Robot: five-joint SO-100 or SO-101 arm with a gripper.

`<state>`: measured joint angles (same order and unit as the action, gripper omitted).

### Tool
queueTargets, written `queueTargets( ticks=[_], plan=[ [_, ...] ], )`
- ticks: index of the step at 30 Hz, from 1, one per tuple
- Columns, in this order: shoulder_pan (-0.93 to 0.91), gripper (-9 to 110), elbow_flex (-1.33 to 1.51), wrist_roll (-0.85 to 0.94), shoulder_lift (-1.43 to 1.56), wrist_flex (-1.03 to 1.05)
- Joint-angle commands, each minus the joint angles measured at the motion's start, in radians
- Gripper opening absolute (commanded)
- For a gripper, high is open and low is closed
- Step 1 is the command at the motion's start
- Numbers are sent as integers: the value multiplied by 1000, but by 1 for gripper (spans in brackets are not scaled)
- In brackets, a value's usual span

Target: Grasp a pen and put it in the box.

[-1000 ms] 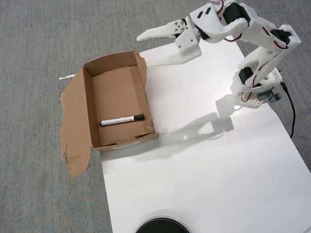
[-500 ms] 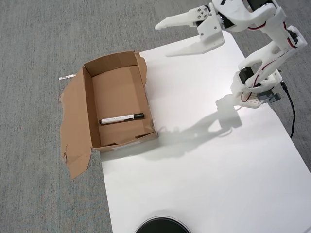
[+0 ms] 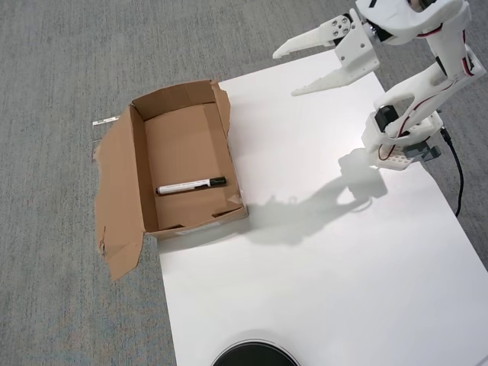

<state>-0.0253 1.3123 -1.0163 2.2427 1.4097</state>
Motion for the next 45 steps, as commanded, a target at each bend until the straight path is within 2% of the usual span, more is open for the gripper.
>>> queueTargets(
  ticks=[1,10,19,22,27,36,45],
  plan=[
    [-4,23,-13,-5,18,3],
    [-5,23,56,-5,137,2],
    [-4,23,476,-8,486,0],
    [1,23,596,-71,581,-5],
    [10,23,832,-185,765,-98],
    [12,23,1308,-199,1180,-252],
    [12,23,1377,-197,1187,-255]
  ],
)
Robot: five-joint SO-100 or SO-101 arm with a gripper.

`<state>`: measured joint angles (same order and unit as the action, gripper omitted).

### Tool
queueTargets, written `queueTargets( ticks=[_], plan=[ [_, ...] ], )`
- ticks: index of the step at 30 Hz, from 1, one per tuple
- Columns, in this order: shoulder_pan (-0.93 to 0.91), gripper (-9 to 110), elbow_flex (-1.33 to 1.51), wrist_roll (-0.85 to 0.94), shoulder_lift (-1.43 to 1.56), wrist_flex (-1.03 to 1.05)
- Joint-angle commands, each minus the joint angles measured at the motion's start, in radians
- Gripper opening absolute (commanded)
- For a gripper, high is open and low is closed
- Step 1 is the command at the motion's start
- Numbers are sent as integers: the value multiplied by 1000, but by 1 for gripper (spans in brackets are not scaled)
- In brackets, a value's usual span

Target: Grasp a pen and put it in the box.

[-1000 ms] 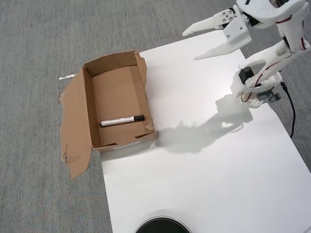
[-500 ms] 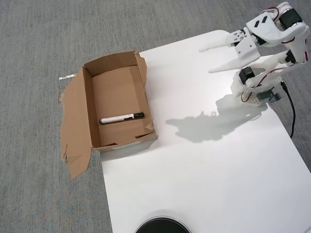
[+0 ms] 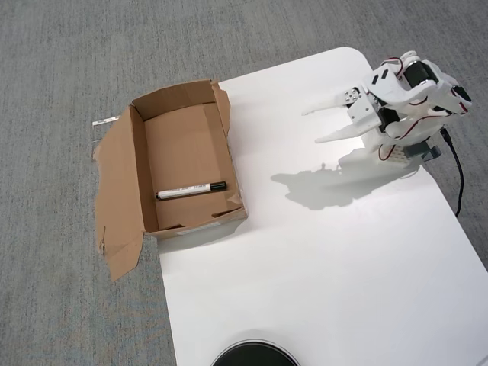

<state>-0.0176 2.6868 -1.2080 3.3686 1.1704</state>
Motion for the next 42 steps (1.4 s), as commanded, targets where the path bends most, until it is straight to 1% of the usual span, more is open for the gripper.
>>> queueTargets(
  ticks=[1,7,13,21,42],
  plan=[
    [4,23,10,-5,61,-8],
    [4,23,131,-5,63,-15],
    [4,23,183,-5,63,-15],
    [4,23,386,10,66,-18],
    [2,23,400,-5,64,-17]
  ],
)
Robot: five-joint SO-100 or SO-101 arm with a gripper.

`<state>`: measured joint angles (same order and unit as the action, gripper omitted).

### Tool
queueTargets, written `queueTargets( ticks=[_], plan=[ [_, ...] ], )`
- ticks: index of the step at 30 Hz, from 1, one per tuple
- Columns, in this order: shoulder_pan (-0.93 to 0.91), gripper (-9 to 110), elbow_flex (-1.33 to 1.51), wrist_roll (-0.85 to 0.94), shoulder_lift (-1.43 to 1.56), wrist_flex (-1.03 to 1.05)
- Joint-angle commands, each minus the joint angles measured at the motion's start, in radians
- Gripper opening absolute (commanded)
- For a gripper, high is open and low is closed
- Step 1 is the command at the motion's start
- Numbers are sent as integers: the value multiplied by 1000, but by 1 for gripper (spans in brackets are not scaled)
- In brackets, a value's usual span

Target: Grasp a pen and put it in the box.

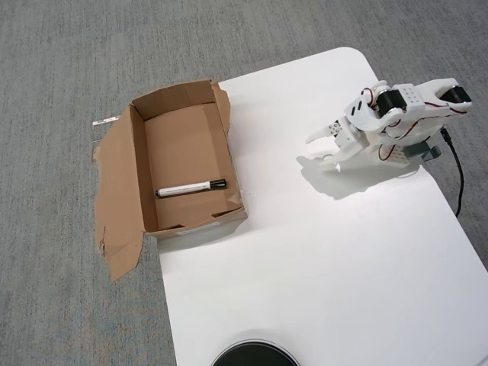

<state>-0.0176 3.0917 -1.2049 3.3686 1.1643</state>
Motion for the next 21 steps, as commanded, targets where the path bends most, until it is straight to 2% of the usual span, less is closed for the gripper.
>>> queueTargets(
  ticks=[1,21],
  plan=[
    [2,23,-5,-8,64,-11],
    [2,23,94,-8,64,-9]
  ],
)
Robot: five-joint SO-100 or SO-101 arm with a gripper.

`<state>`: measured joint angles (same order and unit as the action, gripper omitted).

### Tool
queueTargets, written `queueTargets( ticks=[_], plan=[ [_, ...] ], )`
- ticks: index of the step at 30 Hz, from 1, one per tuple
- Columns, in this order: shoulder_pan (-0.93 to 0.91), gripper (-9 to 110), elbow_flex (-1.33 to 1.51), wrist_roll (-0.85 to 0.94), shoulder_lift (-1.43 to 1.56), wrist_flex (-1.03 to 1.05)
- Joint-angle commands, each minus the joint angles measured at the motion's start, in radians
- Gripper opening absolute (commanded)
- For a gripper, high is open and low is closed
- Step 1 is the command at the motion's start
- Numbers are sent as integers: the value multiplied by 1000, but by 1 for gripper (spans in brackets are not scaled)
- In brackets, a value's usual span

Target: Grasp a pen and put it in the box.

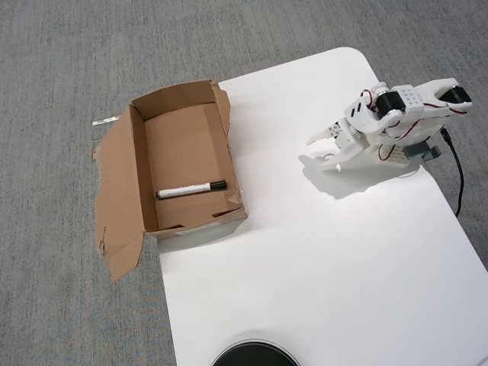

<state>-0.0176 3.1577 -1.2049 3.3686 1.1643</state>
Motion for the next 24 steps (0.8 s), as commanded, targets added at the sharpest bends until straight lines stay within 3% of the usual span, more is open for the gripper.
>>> queueTargets(
  ticks=[1,24],
  plan=[
    [2,23,28,-8,64,-5],
    [-10,23,28,-12,63,6]
  ],
)
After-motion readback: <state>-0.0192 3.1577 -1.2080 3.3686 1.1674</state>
